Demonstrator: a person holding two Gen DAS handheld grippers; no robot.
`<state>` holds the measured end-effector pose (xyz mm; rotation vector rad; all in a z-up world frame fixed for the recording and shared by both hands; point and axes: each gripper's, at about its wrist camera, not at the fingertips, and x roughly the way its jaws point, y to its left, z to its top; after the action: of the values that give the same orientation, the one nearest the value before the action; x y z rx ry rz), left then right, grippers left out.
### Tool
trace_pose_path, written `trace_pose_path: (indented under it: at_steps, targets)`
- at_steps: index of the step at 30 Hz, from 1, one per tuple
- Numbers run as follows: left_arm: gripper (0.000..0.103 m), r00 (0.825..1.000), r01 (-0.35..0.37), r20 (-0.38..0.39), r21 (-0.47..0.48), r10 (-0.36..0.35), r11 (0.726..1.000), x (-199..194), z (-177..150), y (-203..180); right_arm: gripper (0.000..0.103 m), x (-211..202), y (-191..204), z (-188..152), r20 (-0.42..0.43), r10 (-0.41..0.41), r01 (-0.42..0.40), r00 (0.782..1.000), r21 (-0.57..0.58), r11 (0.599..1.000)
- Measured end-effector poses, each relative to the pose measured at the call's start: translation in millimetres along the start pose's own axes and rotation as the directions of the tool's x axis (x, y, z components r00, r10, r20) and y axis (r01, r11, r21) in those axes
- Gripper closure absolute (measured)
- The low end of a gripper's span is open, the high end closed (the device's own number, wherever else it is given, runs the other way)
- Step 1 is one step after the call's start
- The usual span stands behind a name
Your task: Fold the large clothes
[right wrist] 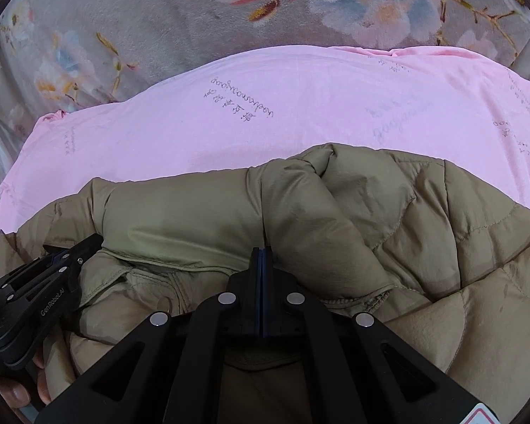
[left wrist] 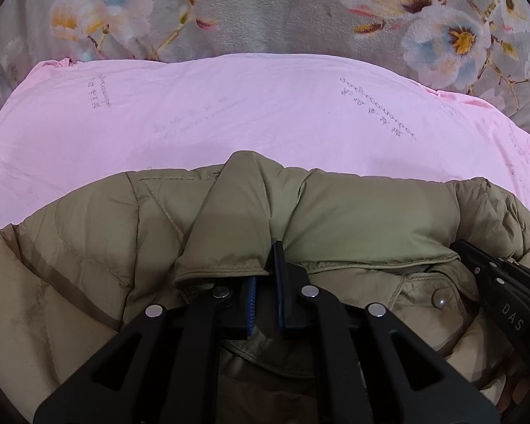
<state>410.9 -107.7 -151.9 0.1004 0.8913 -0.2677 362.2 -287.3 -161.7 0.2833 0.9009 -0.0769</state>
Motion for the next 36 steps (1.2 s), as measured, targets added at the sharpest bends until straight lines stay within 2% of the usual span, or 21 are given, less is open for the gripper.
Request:
trace_pose_path:
  at_steps: [8, 17, 20, 23, 24, 25, 26, 27, 28, 30, 32, 36]
  targets:
    - [0.095, 1.000, -0.023, 0.001, 0.021, 0.023, 1.000, 2, -1, -4, 0.103, 1, 5, -1, 0.007, -0.032, 0.032, 0.999, -0.026, 0.999]
    - [0.095, 0.998, -0.058, 0.002, 0.047, 0.058, 0.997, 3, -2, -10, 0.103, 1, 6, -1, 0.008, -0.031, 0.031, 0.999, -0.025, 0.999]
    - [0.095, 0.998, -0.070, 0.001, 0.058, 0.070, 0.996, 3, -2, -12, 0.103, -1, 2, 0, 0.010, -0.002, 0.003, 1.000, -0.005, 1.000]
    - [0.090, 1.000, -0.019, 0.000, 0.003, 0.019, 1.000, -11, -6, 1, 0.103, -30, -17, -9, 0.034, 0.061, -0.064, 0.998, 0.096, 0.993]
    - [0.086, 1.000, 0.008, 0.001, -0.027, -0.008, 1.000, -22, -11, 7, 0.099, -55, -25, -18, 0.075, 0.094, -0.103, 0.993, 0.135, 0.985]
    - [0.075, 0.999, 0.051, 0.008, -0.069, -0.050, 0.996, -42, -21, 17, 0.088, -76, -31, -25, 0.106, 0.113, -0.128, 0.988, 0.148, 0.981]
    - [0.064, 0.997, 0.076, 0.016, -0.085, -0.075, 0.993, -58, -30, 23, 0.086, -107, -40, -39, 0.128, 0.140, -0.158, 0.982, 0.145, 0.977]
    - [0.045, 0.996, 0.093, 0.023, -0.090, -0.091, 0.992, -75, -40, 30, 0.085, -130, -47, -51, 0.134, 0.151, -0.170, 0.979, 0.136, 0.976]
    - [0.035, 0.992, 0.116, 0.052, -0.094, -0.111, 0.989, -101, -57, 40, 0.081, -156, -57, -68, 0.137, 0.152, -0.169, 0.979, 0.124, 0.978]
    - [0.030, 0.989, 0.132, 0.075, -0.091, -0.126, 0.987, -137, -85, 56, 0.067, -200, -77, -105, 0.136, 0.140, -0.157, 0.981, 0.121, 0.980]
    - [0.030, 0.988, 0.152, 0.058, -0.121, -0.146, 0.981, -171, -113, 77, 0.049, -237, -98, -148, 0.116, 0.132, -0.147, 0.984, 0.138, 0.980]
    - [0.030, 0.987, 0.155, -0.011, -0.216, -0.162, 0.964, -221, -169, 116, 0.042, -293, -136, -244, 0.029, 0.144, -0.147, 0.989, 0.212, 0.966]
